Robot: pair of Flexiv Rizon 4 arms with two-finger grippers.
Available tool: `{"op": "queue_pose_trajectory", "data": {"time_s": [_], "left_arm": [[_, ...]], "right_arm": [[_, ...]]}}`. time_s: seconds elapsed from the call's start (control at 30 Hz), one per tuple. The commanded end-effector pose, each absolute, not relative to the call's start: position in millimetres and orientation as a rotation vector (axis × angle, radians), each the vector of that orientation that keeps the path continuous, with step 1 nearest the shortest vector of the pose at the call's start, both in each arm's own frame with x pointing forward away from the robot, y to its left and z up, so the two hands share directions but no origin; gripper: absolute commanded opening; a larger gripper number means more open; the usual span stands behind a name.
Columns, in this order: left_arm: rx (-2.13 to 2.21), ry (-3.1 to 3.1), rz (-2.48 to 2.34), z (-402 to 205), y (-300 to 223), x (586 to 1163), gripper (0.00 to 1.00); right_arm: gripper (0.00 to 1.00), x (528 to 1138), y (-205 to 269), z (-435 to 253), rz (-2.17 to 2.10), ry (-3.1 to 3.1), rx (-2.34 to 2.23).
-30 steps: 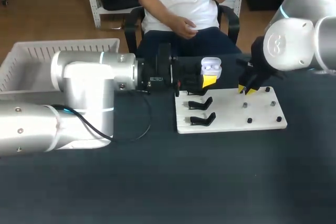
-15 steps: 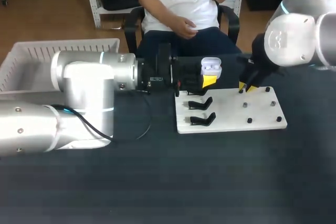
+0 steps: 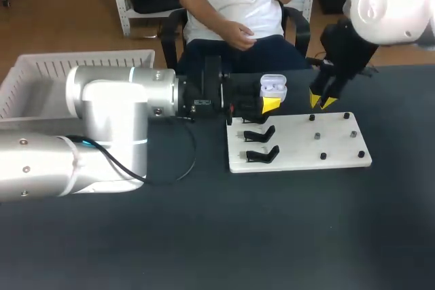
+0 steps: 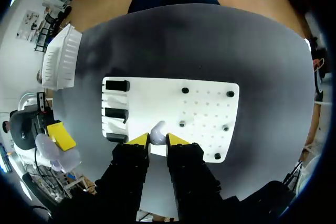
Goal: Pick up each earbud case from the left stands, insert the matching earbuds, close the lid, and place the case in the box.
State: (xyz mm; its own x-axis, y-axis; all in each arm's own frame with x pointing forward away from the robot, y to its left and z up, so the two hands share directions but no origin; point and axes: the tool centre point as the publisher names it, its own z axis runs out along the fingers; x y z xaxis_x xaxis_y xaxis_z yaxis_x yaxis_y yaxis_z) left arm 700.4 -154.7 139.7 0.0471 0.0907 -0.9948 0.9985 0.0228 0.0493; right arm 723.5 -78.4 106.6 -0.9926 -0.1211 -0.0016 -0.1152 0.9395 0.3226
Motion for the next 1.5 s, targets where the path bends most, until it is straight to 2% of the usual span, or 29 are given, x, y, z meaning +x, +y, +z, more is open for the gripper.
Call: {"op": "queue_pose_trajectory", "data": {"time_s": [0.03, 0.4, 0.77, 1.5], "left_arm": [[1.275, 1.249, -1.108, 139, -155, 700, 0.00], [1.275, 1.249, -1.108, 139, -155, 700, 0.00], [1.275, 1.249, -1.108, 139, -155, 700, 0.00], [1.275, 1.249, -1.108, 139, -155, 700, 0.00]], "right_arm": [[0.00, 706, -76, 140, -0.538, -3.076, 0.278], [0.00, 681, -41, 200, -0.379, -3.106, 0.575], [0.00, 664, -18, 229, -0.346, -3.111, 0.769], [0.00, 660, 15, 212, -0.321, -3.061, 0.922]]}}
